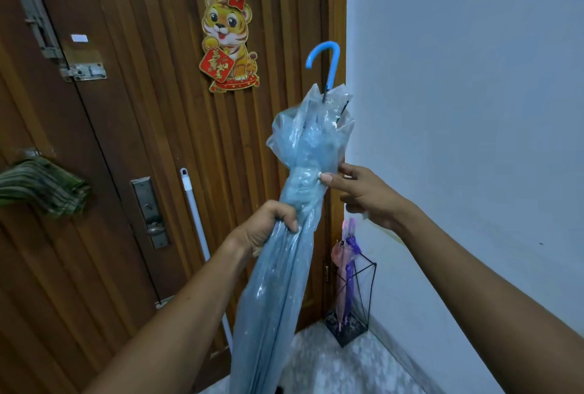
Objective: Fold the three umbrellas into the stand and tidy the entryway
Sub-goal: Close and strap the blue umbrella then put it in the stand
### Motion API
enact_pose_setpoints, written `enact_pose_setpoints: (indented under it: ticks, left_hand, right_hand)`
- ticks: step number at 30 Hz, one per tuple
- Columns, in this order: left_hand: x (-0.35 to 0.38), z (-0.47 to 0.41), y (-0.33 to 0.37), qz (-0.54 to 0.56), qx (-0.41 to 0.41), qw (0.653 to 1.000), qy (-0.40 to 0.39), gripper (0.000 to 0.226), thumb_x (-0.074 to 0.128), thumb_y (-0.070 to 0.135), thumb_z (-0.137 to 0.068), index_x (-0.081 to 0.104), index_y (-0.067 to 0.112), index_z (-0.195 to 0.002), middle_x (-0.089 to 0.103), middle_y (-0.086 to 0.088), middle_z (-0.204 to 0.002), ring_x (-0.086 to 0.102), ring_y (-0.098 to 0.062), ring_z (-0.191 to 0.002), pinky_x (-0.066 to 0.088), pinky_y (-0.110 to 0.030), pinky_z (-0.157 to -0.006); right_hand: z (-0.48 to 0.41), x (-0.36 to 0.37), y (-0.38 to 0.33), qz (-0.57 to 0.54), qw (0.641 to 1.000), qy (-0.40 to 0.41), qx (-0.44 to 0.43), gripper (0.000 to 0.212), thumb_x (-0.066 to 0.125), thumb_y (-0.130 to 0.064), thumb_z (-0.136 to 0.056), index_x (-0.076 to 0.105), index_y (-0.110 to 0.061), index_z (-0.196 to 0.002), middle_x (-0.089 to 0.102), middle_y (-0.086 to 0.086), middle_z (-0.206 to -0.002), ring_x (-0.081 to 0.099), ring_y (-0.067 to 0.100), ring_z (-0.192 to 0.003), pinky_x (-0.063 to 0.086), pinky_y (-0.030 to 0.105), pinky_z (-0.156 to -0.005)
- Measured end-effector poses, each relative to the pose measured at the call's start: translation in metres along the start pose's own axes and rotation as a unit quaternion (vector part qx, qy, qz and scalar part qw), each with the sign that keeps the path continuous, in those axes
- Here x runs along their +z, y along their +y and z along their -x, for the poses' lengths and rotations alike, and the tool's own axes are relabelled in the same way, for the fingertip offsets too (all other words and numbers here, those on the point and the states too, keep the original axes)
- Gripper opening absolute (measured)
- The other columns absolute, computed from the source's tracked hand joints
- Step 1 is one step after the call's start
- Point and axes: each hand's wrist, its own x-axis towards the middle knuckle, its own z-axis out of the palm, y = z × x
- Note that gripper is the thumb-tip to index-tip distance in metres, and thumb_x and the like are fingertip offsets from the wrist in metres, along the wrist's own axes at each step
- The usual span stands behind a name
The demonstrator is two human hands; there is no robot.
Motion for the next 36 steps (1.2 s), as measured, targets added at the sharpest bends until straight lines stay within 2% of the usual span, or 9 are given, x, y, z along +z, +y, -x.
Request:
enact_pose_setpoints:
  ticks: [5, 9, 12, 15, 18, 22, 25, 28, 36]
  left_hand:
    - [-0.002, -0.006, 0.000, 0.049, 0.014, 0.994, -0.102, 0.054, 0.066, 0.006, -0.060, 0.067, -0.002, -0.113, 0.070, -0.017, -0.088, 0.071, -0.031, -0.077, 0.060, -0.037, -0.069]
    - [-0.006, 0.000, -0.005, -0.062, 0.008, 0.998, 0.022, 0.052, 0.067, 0.021, -0.077, 0.061, 0.005, -0.127, 0.069, -0.017, -0.109, 0.069, -0.030, -0.094, 0.056, -0.040, -0.085]
    - [0.013, -0.005, -0.012, -0.169, 0.114, 0.973, 0.107, 0.060, 0.076, 0.029, -0.079, 0.054, 0.027, -0.135, 0.071, 0.003, -0.118, 0.069, -0.014, -0.107, 0.054, -0.026, -0.087]
    - [0.035, -0.021, -0.023, -0.213, 0.184, 0.932, 0.228, 0.067, 0.092, 0.015, -0.069, 0.057, 0.031, -0.124, 0.072, 0.013, -0.108, 0.068, 0.005, -0.096, 0.053, -0.011, -0.074]
    - [0.041, -0.027, -0.027, -0.218, 0.143, 0.892, 0.369, 0.036, 0.085, 0.015, -0.067, 0.067, 0.024, -0.097, 0.075, 0.003, -0.086, 0.073, -0.010, -0.073, 0.062, -0.030, -0.064]
    - [0.032, -0.028, -0.020, -0.202, 0.147, 0.876, 0.413, 0.019, 0.074, 0.017, -0.065, 0.067, 0.020, -0.082, 0.073, -0.001, -0.074, 0.072, -0.019, -0.064, 0.058, -0.034, -0.059]
    - [0.028, -0.024, -0.014, -0.164, 0.150, 0.890, 0.399, 0.015, 0.071, 0.008, -0.066, 0.065, 0.015, -0.078, 0.066, -0.001, -0.068, 0.065, -0.019, -0.060, 0.051, -0.031, -0.054]
    - [0.026, -0.018, -0.010, -0.105, 0.114, 0.922, 0.356, 0.020, 0.064, 0.002, -0.065, 0.064, 0.007, -0.084, 0.060, -0.007, -0.068, 0.059, -0.020, -0.056, 0.048, -0.029, -0.051]
    - [0.031, -0.004, 0.000, 0.054, 0.098, 0.994, -0.006, 0.032, 0.057, 0.009, -0.059, 0.058, 0.003, -0.090, 0.054, -0.005, -0.063, 0.053, -0.017, -0.052, 0.051, -0.034, -0.061]
  right_hand:
    - [-0.003, 0.001, 0.003, -0.052, 0.998, -0.047, -0.002, 0.034, 0.081, -0.042, -0.082, 0.071, -0.018, -0.105, 0.050, 0.015, -0.081, 0.035, 0.015, -0.055, 0.023, 0.025, -0.045]
    - [0.001, 0.005, -0.004, 0.028, 0.996, 0.072, -0.054, 0.031, 0.083, -0.021, -0.083, 0.072, -0.009, -0.109, 0.076, -0.009, -0.084, 0.068, 0.004, -0.068, 0.054, 0.018, -0.063]
    - [-0.003, 0.013, 0.002, 0.080, 0.982, 0.155, -0.070, 0.037, 0.087, -0.023, -0.078, 0.073, -0.015, -0.111, 0.079, -0.005, -0.101, 0.076, 0.008, -0.091, 0.061, 0.036, -0.089]
    - [-0.006, 0.021, 0.002, 0.149, 0.966, 0.195, -0.080, 0.041, 0.088, -0.034, -0.075, 0.073, -0.021, -0.112, 0.078, -0.008, -0.099, 0.075, 0.005, -0.089, 0.062, 0.035, -0.086]
    - [-0.004, 0.027, -0.007, 0.259, 0.942, 0.191, -0.090, 0.044, 0.083, -0.049, -0.076, 0.072, -0.024, -0.110, 0.075, -0.014, -0.094, 0.071, -0.001, -0.082, 0.061, 0.026, -0.077]
    - [-0.003, 0.021, -0.017, 0.334, 0.918, 0.205, -0.064, 0.047, 0.074, -0.065, -0.077, 0.066, -0.025, -0.100, 0.065, -0.016, -0.084, 0.063, 0.004, -0.076, 0.049, 0.023, -0.065]
    - [0.002, 0.018, -0.020, 0.362, 0.914, 0.185, 0.000, 0.060, 0.070, -0.069, -0.079, 0.045, -0.018, -0.059, 0.047, -0.006, -0.055, 0.048, 0.014, -0.055, 0.038, 0.028, -0.056]
    - [0.007, 0.015, -0.022, 0.350, 0.922, 0.167, -0.017, 0.065, 0.071, -0.060, -0.084, 0.034, -0.017, -0.052, 0.033, -0.005, -0.046, 0.033, 0.011, -0.045, 0.032, 0.028, -0.052]
    - [0.021, 0.008, -0.025, 0.125, 0.989, 0.016, -0.077, 0.036, 0.066, -0.048, -0.092, 0.069, -0.033, -0.060, 0.030, -0.007, -0.055, 0.024, 0.012, -0.049, 0.023, 0.027, -0.049]
